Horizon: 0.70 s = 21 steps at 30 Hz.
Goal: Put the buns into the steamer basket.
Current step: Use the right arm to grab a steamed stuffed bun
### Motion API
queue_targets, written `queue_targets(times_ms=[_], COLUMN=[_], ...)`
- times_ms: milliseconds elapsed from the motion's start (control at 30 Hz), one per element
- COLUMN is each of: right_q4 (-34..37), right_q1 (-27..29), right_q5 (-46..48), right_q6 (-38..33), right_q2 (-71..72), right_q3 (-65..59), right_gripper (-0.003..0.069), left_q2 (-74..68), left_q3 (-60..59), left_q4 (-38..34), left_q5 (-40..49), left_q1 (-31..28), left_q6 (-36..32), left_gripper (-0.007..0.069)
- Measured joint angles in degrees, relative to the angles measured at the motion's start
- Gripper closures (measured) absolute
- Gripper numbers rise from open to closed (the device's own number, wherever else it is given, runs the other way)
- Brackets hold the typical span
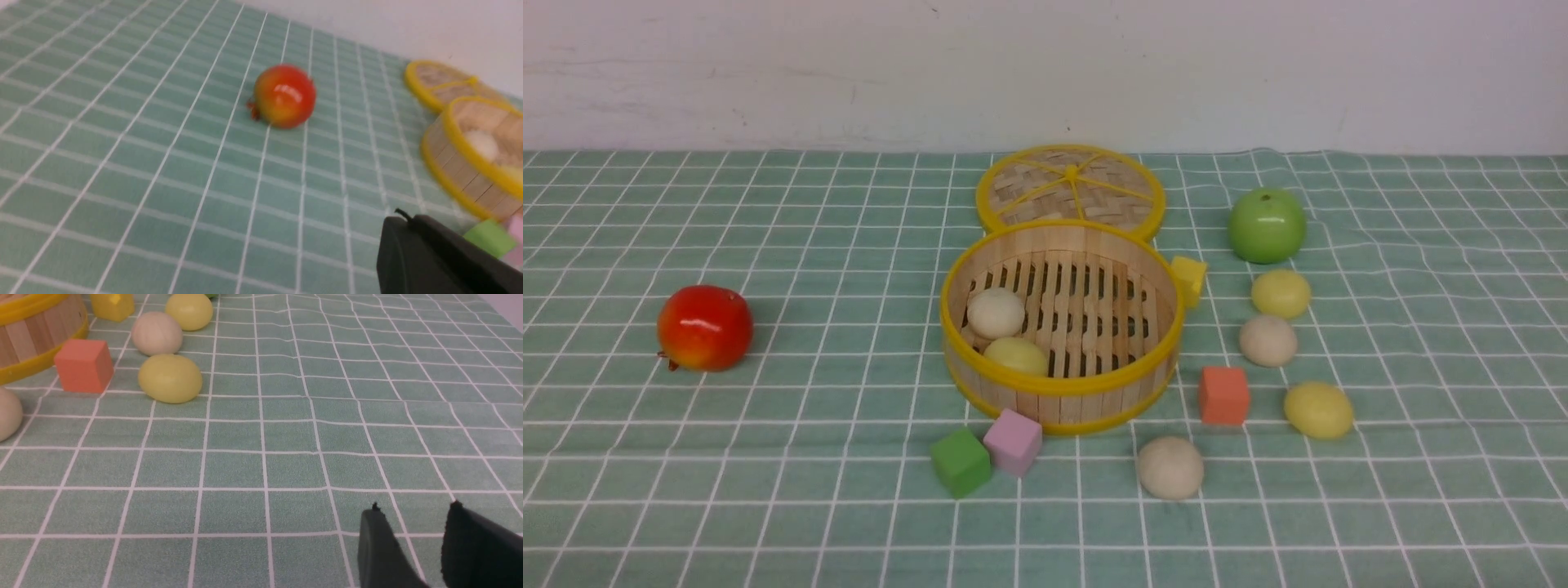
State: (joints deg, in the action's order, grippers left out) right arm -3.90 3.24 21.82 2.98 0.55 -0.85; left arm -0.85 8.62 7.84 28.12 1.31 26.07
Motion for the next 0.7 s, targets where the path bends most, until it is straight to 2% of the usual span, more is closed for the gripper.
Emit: queue_targets(times_ms=[267, 700], right_q4=[0.00, 0.00], right_q1=[0.00, 0.00], right_q5=[0.00, 0.00], right_q6=[0.00, 0.00], right_q2=[0.00, 0.00], right_q3=[0.00, 0.00], right_gripper=[0.0419, 0.0419], left_q2=[1.45, 1.45], left_q3=[-9.85, -10.22], left_q4=[1.05, 1.06], left_q5=[-3.45, -5.65], left_q1=[0.00, 0.00], left_q6=[0.00, 0.00], left_gripper=[0.0631, 0.0620])
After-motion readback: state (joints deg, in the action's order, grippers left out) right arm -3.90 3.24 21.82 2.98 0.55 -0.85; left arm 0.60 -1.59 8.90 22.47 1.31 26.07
